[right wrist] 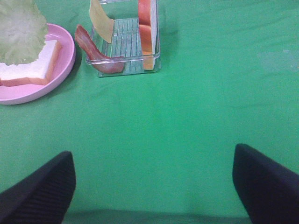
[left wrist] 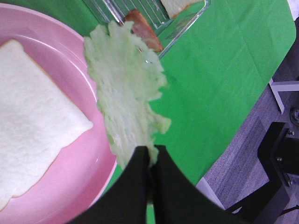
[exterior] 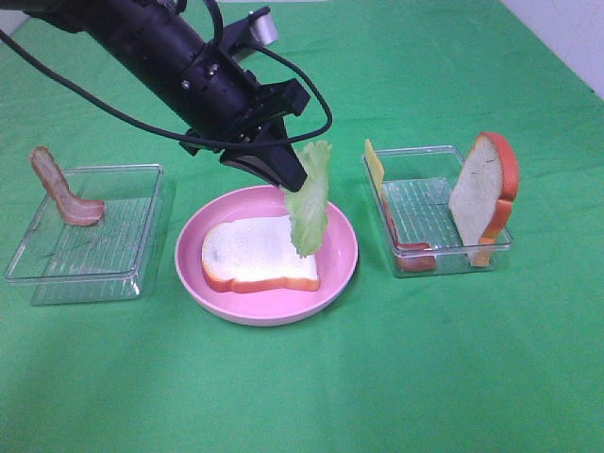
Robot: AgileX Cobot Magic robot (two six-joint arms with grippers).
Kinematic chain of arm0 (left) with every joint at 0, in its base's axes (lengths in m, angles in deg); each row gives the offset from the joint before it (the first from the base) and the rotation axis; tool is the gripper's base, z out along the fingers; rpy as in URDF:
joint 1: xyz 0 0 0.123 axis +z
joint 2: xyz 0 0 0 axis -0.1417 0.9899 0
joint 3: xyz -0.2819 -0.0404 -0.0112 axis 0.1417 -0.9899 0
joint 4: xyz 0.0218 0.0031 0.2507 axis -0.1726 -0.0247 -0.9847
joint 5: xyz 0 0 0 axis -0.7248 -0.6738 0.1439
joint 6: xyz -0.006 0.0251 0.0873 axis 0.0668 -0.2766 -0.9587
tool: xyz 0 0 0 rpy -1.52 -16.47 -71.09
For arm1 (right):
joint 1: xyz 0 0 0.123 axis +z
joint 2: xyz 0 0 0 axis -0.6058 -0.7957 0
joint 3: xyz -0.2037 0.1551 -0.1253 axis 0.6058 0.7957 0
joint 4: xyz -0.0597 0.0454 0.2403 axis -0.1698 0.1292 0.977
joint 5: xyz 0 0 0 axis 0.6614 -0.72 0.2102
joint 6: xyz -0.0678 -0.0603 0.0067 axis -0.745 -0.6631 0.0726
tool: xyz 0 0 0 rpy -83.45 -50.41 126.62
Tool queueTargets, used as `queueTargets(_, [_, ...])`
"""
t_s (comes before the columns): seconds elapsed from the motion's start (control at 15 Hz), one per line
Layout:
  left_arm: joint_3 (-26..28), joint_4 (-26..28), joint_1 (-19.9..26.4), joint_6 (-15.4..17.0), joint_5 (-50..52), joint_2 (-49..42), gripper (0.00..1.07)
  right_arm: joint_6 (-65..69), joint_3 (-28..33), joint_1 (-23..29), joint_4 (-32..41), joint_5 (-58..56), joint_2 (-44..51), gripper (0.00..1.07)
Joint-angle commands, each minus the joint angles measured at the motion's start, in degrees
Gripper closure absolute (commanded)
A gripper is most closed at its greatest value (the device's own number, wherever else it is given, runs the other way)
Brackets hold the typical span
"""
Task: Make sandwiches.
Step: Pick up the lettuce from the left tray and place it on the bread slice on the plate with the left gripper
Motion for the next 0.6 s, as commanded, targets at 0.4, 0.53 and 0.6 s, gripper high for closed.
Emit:
queueTargets(0.4, [1.38,1.78,-0.74,-0.63,2.35,5.56,1.07,-0.69,0.17,-0.29,0.11,0.23,1.78,0.2])
queueTargets(0.53, [1.38,0.86,-0.74,-0.63,2.86,5.84,1.07,-0.69,0.17,-0.29,0.11,0.23,1.78,0.2])
queueTargets(0.6, [1.38,-0.8,-0.74,-0.57,2.92,5.84,1.07,-0.69,0.17,-0.29,0.11,0.23,1.78,0.2])
